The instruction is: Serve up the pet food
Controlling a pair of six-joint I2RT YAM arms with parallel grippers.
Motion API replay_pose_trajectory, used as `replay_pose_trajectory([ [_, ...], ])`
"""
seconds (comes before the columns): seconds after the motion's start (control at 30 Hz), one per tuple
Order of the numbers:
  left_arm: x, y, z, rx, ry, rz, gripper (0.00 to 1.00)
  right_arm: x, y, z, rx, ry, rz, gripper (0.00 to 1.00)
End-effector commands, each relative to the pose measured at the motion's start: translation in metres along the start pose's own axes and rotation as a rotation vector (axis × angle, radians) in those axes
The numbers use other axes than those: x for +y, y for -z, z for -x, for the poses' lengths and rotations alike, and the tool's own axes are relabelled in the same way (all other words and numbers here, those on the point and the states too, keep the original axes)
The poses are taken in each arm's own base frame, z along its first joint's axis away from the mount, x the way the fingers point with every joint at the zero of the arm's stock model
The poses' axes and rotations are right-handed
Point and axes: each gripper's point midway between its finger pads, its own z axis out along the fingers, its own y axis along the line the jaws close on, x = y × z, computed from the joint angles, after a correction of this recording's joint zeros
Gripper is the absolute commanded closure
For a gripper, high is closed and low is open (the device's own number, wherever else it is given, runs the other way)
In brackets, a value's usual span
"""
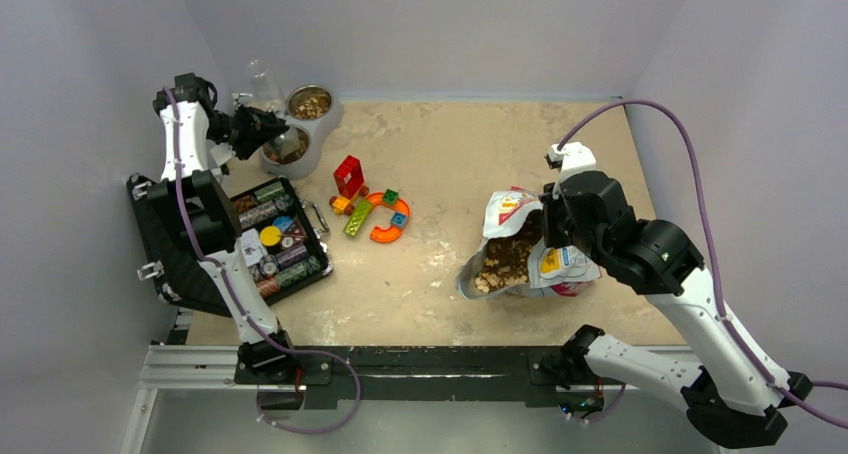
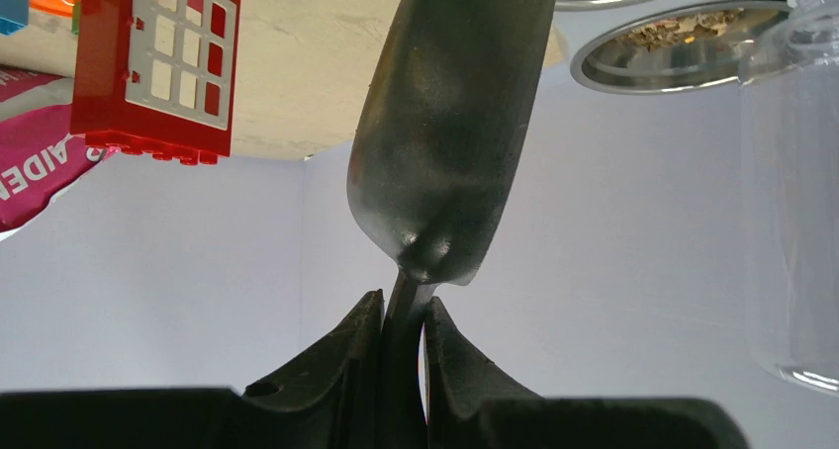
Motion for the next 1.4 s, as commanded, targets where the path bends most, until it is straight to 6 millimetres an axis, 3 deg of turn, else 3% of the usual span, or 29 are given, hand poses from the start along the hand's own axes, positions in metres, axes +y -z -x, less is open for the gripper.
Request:
replay_pose_trajectory([
  [0.0,0.007,0.04,-0.04,0.076,-0.006,-0.046,1.0,0.0,-0.001,0.024,-0.096,-0.034,-0.004,1.0],
  [0.3,0.011,0.026,-0.027,0.069,0.021,-0.002,1.0,0.001,-0.001,0.024,-0.098,-0.038,0.0,1.0],
  [0.5,0.001,0.048,-0.047,0.064,-0.03,-0.087,1.0,0.001,0.0,0.024,-0.099,-0.036,-0.003,1.0],
  [0.67,0.013,0.03,-0.036,0.079,-0.026,-0.008,1.0,0.001,-0.001,0.026,-0.102,-0.033,-0.002,1.0],
  [0.93,0.014,0.039,-0.046,0.069,-0.114,-0.061,1.0,0.003,0.0,0.025,-0.099,-0.039,0.01,1.0],
  [1.17,0.026,0.064,-0.08,0.037,-0.363,-0.17,1.0,0.004,0.001,0.026,-0.1,-0.044,0.017,1.0],
  [1.3,0.053,0.071,-0.114,-0.01,-0.747,-0.285,1.0,0.004,0.003,0.027,-0.106,-0.051,0.017,1.0],
  [1.37,0.077,0.068,-0.121,-0.044,-0.929,-0.298,1.0,0.003,0.004,0.027,-0.108,-0.055,0.016,1.0],
])
